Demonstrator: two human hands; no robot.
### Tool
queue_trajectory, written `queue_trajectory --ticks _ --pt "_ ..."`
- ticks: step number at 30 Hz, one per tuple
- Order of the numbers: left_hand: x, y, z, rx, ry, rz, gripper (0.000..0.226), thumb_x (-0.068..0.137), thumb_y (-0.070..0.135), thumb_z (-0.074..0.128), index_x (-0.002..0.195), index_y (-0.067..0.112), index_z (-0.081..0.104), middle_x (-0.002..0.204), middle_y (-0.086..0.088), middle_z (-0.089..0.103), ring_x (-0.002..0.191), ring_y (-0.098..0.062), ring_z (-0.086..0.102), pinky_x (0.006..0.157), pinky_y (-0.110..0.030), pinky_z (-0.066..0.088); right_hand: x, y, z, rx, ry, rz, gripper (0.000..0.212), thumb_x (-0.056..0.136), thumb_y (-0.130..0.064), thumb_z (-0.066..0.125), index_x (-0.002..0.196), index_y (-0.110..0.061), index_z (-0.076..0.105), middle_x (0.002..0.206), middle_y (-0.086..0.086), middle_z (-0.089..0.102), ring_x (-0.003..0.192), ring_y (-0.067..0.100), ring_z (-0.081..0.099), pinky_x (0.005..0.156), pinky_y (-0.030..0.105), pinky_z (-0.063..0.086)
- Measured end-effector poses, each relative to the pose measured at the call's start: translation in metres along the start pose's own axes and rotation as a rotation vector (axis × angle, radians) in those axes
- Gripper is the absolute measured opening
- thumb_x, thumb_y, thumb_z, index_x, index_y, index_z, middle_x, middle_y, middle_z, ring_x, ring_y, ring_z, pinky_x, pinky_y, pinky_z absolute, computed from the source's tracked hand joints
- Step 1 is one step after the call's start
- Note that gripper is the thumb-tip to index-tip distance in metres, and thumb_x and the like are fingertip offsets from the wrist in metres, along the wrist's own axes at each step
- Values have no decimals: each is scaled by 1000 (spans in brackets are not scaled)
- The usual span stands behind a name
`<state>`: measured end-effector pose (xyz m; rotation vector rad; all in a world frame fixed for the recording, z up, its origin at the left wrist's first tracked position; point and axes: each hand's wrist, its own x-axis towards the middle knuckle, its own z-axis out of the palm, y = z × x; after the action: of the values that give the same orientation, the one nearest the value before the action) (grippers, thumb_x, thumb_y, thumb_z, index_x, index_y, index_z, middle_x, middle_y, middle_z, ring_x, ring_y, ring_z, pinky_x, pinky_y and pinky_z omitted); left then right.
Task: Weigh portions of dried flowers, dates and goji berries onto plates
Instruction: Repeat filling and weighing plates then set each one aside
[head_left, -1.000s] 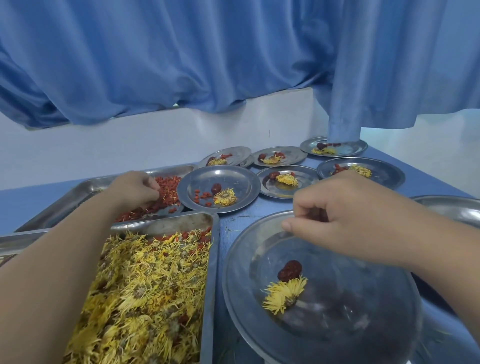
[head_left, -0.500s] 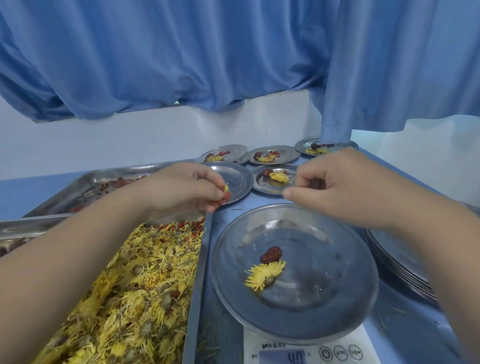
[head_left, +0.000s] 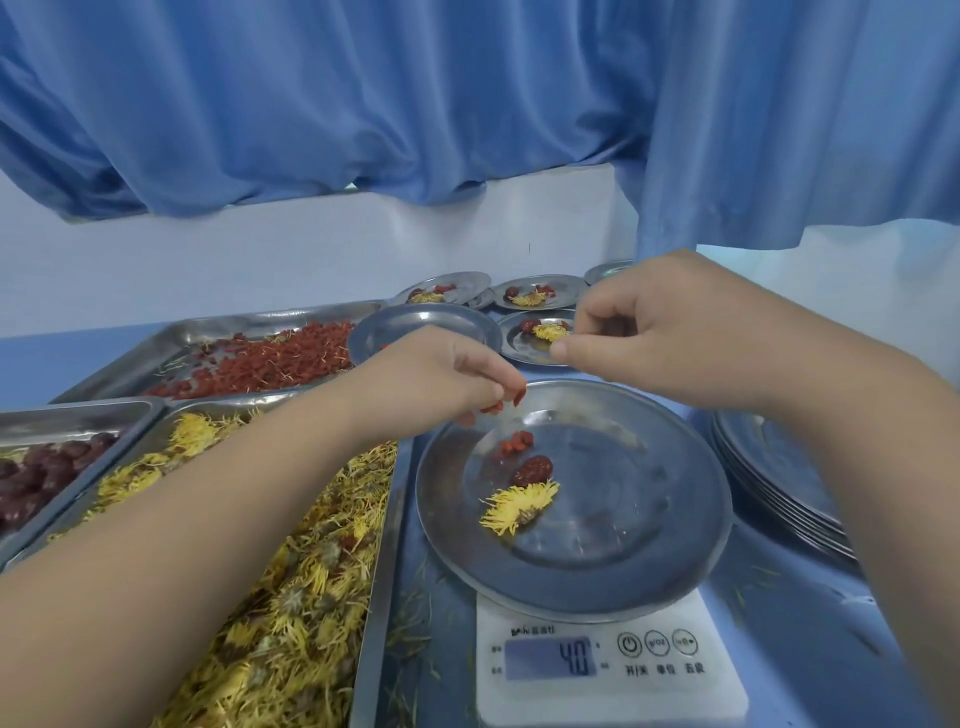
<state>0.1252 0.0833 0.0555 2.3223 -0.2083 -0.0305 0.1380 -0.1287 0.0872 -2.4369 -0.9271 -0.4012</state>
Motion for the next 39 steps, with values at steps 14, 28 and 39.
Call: queue_trajectory --ticks 14,28,39 --pt "5 2 35 40 271 4 27 77 15 76 82 39 65 77 11 62 67 -3 60 63 -18 47 -38 -28 -39 86 49 -37 27 80 -42 65 62 -22 65 58 -7 62 55 6 54 49 14 38" --pt "-30 13 42 -387 324 -106 15 94 13 57 99 19 71 103 -5 72 87 -18 74 82 -36 60 -145 17 2 129 123 91 26 82 -36 61 61 -22 57 61 -7 56 58 11 51 51 17 37" --pt "-58 -3 45 -675 531 -163 26 98 28 47 105 19 71 114 3 71 103 -14 69 101 -39 48 -149 19 33 756 30 745 36 90 -40 58 72 -9 61 51 4 60 40 19 51 38 20 35"
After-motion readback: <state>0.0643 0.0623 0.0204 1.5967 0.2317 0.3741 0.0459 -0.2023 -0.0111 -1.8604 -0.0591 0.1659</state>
